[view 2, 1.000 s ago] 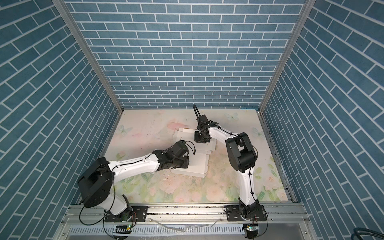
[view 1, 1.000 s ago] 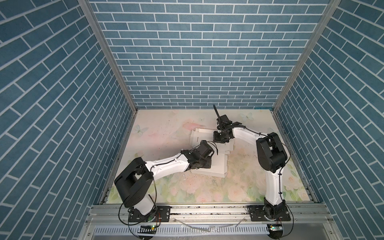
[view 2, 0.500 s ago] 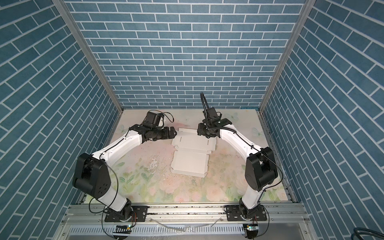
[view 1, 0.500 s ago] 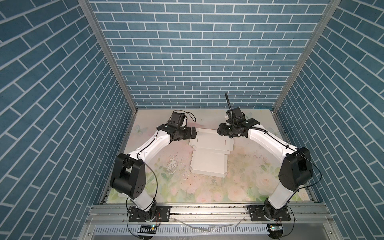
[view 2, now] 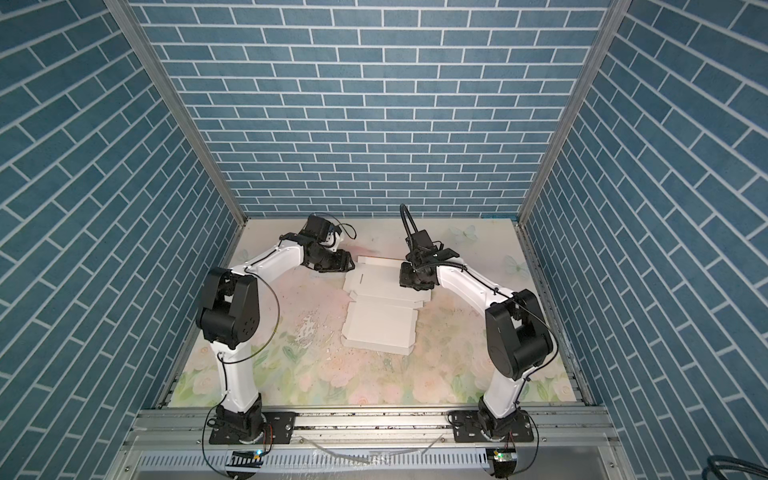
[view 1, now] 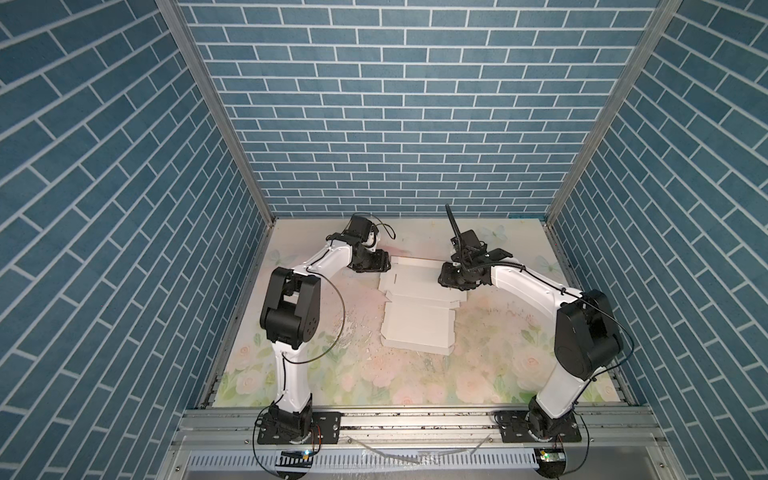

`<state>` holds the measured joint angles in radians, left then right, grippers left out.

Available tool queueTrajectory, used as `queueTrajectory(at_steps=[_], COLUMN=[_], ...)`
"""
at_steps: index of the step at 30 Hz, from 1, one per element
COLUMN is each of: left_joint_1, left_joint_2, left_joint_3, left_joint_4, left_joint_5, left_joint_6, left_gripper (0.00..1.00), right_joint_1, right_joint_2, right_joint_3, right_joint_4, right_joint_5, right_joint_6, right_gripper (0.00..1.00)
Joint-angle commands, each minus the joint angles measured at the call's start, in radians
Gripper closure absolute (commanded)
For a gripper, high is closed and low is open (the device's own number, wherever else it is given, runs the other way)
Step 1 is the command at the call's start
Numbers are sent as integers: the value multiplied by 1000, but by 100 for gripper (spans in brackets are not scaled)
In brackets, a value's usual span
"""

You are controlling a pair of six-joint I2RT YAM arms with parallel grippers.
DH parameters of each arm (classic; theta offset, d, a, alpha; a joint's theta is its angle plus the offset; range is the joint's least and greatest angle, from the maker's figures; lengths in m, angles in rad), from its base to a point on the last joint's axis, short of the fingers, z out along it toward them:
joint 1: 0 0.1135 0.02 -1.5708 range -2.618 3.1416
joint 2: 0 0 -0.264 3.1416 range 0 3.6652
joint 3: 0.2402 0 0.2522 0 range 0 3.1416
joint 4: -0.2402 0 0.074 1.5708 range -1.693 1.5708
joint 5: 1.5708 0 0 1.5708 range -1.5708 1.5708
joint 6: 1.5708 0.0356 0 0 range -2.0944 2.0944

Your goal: Fold the paper box

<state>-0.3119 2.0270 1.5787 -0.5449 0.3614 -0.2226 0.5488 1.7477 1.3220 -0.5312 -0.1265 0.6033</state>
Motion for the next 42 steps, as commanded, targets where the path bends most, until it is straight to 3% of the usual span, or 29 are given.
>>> queueTrajectory(at_steps=[1, 8, 27, 42], left_joint_1=[1, 0, 1, 1], left_joint_2=[48, 114, 229, 213], left_joint_3=[46, 67, 157, 115], left_joint_4=[-52, -47, -49, 25], left_joint_5=[-8, -4, 42, 40], left_joint_6=[45, 57, 66, 36], left_gripper=[36, 46, 61, 89], right_joint_1=[-1, -3, -1, -1], right_joint_2=[29, 68, 127, 131], right_joint_3=[-35, -33, -29, -24], right_joint_4=[27, 43, 67, 73], right_joint_5=[-54, -79, -95, -98], right_joint_6=[12, 13, 38, 60], right_gripper=[57, 60, 65, 67])
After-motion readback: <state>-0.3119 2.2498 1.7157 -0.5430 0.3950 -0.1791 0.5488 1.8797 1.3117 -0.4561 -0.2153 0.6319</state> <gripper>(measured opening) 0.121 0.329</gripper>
